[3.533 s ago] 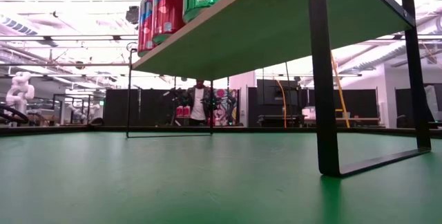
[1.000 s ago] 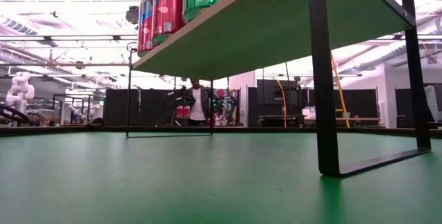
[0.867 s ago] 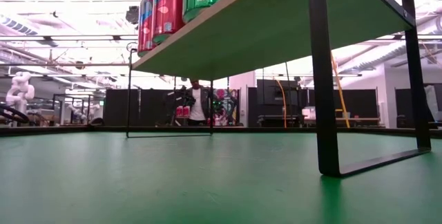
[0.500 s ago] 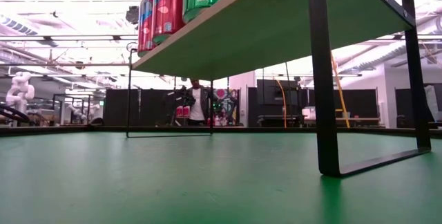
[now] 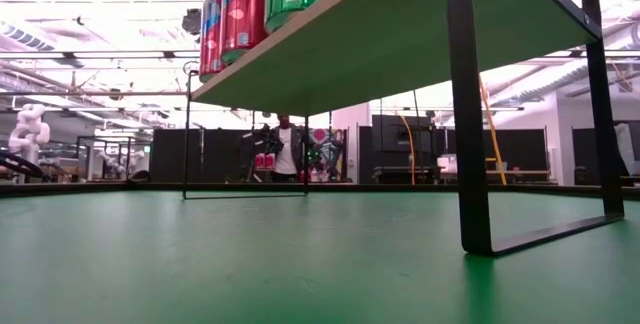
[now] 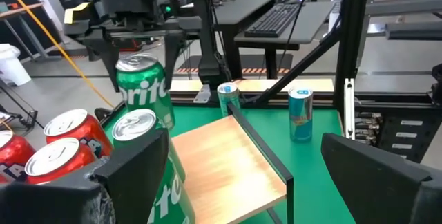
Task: Place canned beverage on shelf
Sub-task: Put the green soda can on the shelf aligned with the other green soda can
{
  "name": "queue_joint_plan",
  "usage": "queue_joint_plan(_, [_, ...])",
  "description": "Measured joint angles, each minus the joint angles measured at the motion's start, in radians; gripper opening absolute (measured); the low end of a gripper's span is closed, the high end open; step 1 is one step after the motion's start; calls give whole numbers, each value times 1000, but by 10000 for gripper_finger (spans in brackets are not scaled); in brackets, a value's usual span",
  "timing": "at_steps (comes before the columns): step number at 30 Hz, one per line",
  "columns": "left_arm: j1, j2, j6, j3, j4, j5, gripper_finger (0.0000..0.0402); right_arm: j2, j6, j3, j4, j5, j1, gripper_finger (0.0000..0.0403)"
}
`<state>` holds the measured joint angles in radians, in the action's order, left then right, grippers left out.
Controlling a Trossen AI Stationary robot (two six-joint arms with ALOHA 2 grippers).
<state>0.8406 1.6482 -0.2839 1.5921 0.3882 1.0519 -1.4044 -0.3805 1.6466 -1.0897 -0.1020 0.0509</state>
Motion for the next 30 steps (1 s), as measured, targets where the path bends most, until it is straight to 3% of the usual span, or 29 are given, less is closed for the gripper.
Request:
queue_joint_plan(7, [0,0,0,0,20,0,377,1,-23,-33,28,-61,-45,309])
queue_joint_plan(30, [0,0,0,0,19,30,377,-3,-58,-114,107,-57,-52,309])
